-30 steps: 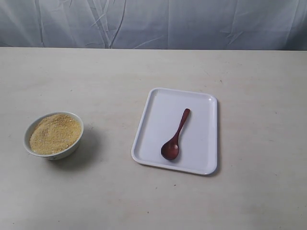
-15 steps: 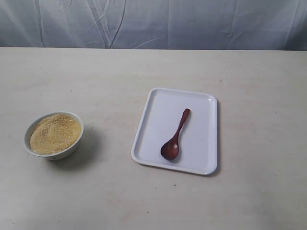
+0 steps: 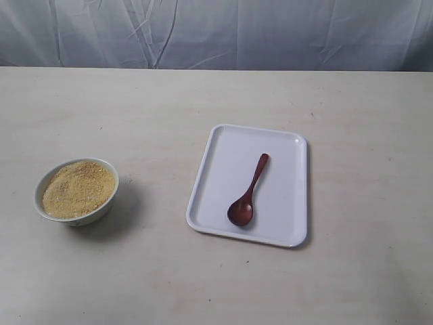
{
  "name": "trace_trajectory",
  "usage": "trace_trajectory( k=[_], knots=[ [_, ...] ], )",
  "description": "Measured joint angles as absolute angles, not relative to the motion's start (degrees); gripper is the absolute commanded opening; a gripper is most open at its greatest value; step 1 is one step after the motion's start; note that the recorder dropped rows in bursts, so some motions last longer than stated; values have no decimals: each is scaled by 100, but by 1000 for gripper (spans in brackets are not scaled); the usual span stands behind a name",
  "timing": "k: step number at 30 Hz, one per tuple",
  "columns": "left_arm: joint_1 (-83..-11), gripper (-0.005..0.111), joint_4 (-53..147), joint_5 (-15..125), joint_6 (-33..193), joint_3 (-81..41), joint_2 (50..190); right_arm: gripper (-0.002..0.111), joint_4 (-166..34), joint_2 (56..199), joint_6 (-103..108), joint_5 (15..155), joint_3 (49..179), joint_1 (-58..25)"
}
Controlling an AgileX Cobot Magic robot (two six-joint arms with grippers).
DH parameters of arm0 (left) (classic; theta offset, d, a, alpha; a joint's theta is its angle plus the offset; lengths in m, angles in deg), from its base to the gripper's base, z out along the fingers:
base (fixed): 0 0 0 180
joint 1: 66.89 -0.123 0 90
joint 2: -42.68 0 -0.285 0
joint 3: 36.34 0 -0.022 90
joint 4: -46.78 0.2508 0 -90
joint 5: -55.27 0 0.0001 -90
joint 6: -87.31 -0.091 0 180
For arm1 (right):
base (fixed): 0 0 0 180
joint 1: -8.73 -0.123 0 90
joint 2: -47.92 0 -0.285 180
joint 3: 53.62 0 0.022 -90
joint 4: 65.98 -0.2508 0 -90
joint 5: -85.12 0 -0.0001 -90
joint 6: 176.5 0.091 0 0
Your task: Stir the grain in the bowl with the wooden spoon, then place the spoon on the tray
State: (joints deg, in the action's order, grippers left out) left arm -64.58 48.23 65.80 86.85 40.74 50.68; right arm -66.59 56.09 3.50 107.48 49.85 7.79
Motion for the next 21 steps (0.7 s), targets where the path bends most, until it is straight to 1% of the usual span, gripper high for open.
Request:
trace_trajectory(
  k=[4, 21],
  knots=[
    [-6458, 0, 4823, 6580, 8685, 4074, 5068, 0, -6598, 5609, 350, 10327, 4933, 779],
    [-6458, 0, 4823, 6580, 8685, 4074, 5068, 0, -6598, 5609, 350, 10327, 4930, 779]
  ],
)
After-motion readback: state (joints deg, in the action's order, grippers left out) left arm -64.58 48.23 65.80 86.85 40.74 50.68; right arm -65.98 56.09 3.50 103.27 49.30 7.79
